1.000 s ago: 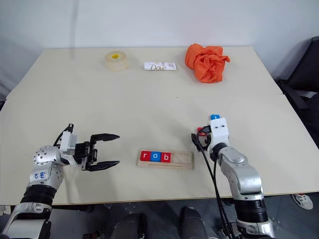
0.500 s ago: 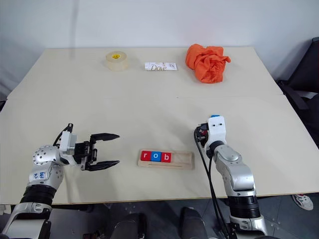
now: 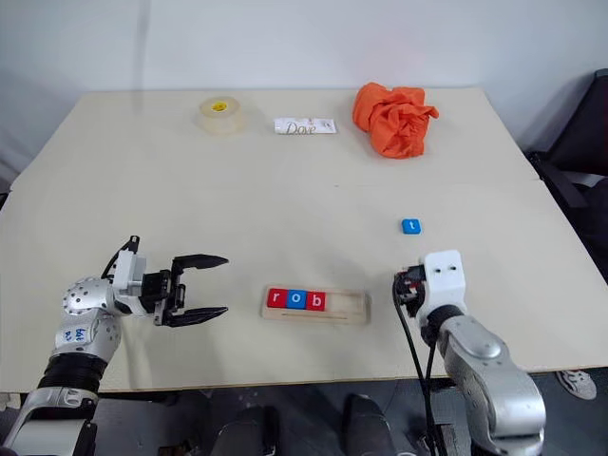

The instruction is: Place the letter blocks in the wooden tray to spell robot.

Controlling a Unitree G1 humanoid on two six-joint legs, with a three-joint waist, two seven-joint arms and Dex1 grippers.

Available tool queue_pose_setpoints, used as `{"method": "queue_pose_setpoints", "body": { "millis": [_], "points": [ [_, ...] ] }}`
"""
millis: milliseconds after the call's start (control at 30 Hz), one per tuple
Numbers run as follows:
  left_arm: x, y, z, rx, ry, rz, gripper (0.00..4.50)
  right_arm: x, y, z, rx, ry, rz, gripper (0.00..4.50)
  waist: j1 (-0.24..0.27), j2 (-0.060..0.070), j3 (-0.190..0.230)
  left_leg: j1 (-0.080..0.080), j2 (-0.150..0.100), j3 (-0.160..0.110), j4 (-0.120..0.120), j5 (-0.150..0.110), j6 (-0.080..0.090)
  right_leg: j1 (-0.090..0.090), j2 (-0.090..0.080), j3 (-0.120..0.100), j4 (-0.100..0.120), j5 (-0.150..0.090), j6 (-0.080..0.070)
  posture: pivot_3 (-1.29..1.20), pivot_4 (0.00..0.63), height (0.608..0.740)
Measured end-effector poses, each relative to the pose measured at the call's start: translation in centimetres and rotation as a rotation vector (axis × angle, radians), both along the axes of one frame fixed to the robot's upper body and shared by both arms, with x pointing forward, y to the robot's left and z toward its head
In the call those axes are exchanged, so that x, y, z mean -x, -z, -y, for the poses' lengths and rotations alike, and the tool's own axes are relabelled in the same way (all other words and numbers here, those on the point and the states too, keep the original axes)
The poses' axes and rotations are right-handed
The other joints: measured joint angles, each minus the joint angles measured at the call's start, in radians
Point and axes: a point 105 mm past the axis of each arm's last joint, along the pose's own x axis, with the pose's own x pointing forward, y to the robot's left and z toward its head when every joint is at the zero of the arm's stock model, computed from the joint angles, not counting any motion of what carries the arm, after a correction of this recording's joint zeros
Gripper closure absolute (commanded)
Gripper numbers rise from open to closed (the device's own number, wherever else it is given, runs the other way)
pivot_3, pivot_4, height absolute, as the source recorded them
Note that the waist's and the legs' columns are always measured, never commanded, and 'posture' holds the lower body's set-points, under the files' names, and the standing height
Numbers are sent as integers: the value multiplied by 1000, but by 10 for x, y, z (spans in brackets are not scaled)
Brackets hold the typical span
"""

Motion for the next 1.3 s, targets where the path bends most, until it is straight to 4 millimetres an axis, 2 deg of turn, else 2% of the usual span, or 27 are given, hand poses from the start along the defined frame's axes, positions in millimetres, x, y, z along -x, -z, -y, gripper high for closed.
{"method": "queue_pose_setpoints", "body": {
  "millis": [67,233,533,767,1000,1167,1300],
  "points": [
    [0,0,1,4,2,-1,0,5,6,0,-7,2,-26,3029,1,0,0,0,0,0,0,0,0,0,0,0,0,0,0,0,150,740],
    [0,0,2,9,5,-1,0,3,8,0,-21,2,-23,3029,2,0,0,0,0,0,0,0,0,0,0,0,0,0,0,0,150,740],
    [-1,0,3,9,6,1,0,-3,14,6,-32,28,-19,31,2,0,0,0,0,0,-1,0,0,0,0,0,-1,0,0,0,150,740],
    [0,0,3,9,7,1,0,-4,2,7,26,-75,25,31,2,0,0,0,0,0,-1,0,0,0,0,0,-1,0,0,0,150,740],
    [3,4,2,8,6,-8,0,-5,-15,12,181,-399,46,31,3,0,0,0,0,0,-1,0,0,1,0,0,-1,0,0,0,150,740],
    [5,6,2,8,4,-16,0,-13,-25,17,305,-647,19,31,2,-1,0,1,0,0,-1,0,0,1,0,0,-1,0,0,0,150,740],
    [10,9,1,7,6,-17,0,-20,-23,24,412,-836,-33,31,2,-2,1,1,0,1,-1,0,0,1,0,0,-2,0,0,0,150,740]
  ]
}}
